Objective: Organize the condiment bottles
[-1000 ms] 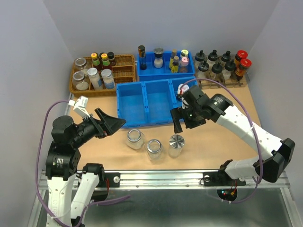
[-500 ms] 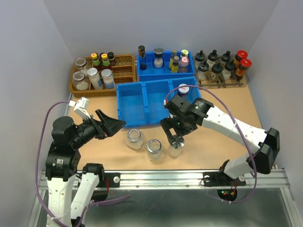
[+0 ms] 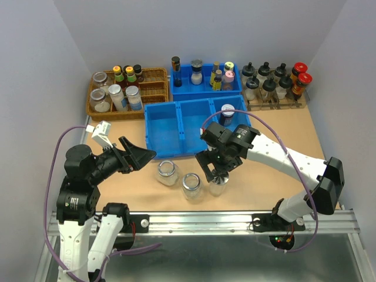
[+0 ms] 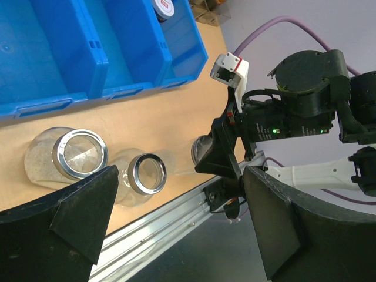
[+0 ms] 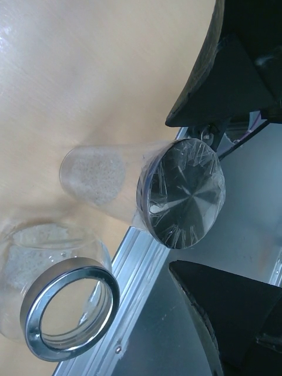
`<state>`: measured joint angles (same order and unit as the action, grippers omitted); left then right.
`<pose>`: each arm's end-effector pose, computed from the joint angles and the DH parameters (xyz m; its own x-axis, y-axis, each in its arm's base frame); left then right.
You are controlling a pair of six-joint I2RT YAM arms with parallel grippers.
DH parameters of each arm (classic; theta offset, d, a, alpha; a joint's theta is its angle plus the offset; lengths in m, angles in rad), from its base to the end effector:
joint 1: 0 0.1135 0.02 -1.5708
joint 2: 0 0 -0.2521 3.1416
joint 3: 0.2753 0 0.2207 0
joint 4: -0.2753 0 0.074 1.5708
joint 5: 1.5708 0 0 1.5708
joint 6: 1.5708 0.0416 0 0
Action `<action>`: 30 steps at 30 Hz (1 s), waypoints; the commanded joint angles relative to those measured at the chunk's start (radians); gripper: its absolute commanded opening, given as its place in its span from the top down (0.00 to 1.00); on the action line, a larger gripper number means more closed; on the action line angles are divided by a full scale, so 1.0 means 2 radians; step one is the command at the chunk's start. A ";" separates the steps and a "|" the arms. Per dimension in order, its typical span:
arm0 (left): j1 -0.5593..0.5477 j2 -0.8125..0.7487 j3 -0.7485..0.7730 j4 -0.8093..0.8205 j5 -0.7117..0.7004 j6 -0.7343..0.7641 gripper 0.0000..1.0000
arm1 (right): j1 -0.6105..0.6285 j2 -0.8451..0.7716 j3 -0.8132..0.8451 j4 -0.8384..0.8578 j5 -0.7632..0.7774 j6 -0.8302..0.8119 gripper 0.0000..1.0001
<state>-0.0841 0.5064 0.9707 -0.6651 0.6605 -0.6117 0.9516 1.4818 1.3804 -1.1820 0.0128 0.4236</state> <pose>0.0649 -0.0311 0.3632 -0.5448 -0.4092 -0.7320 0.4306 0.6125 -0.6629 0.1442 0.2014 0.2919 -0.8412 -0.4722 -0.2635 -0.5116 0.8527 0.1053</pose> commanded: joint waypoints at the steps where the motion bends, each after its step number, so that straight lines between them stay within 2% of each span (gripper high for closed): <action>1: -0.002 -0.009 0.009 0.007 0.005 0.011 0.01 | 0.005 0.005 -0.019 -0.005 0.007 0.015 0.00; 4: -0.002 -0.012 0.005 0.006 0.004 0.010 0.01 | 0.005 0.003 -0.029 -0.004 0.015 0.021 0.00; 7: -0.002 -0.012 0.003 0.006 0.004 0.010 0.01 | 0.005 0.003 -0.034 0.000 0.017 0.026 0.07; 8: -0.002 -0.012 0.003 0.005 0.005 0.010 0.01 | 0.005 0.003 -0.037 0.001 0.020 0.030 0.19; 11: -0.002 -0.012 0.004 0.005 0.005 0.011 0.01 | 0.006 0.002 -0.040 0.002 0.020 0.034 0.42; 12: -0.002 -0.012 0.005 0.004 0.005 0.011 0.01 | 0.006 0.001 -0.039 0.002 0.020 0.039 0.60; 13: -0.002 -0.012 0.005 0.004 0.005 0.012 0.01 | 0.005 -0.002 -0.037 0.000 0.022 0.041 0.71; 14: -0.002 -0.012 0.006 0.002 0.005 0.012 0.01 | 0.006 -0.006 -0.034 -0.003 0.025 0.049 0.89; 15: -0.001 -0.013 0.007 0.001 0.006 0.013 0.01 | 0.005 -0.008 -0.021 -0.008 0.039 0.054 0.98; 18: -0.002 -0.012 0.009 0.000 0.006 0.014 0.01 | 0.006 -0.015 0.014 -0.032 0.067 0.059 1.00; 21: -0.002 -0.010 0.015 0.000 0.006 0.014 0.01 | 0.005 -0.010 0.092 -0.062 0.083 0.052 1.00; 22: -0.002 -0.009 0.016 0.000 0.006 0.014 0.01 | 0.005 -0.001 0.141 -0.069 0.085 0.050 1.00; 26: -0.002 -0.005 0.022 -0.001 0.005 0.017 0.01 | 0.004 0.034 0.251 -0.103 0.089 0.033 1.00; 30: -0.001 -0.005 0.025 -0.004 0.003 0.016 0.01 | 0.005 0.076 0.317 -0.103 0.106 0.018 0.99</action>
<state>-0.0841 0.4927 0.9768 -0.6952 0.6598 -0.6022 0.9569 1.5810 1.9007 -1.3449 0.1631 0.4927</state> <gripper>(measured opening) 0.986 0.740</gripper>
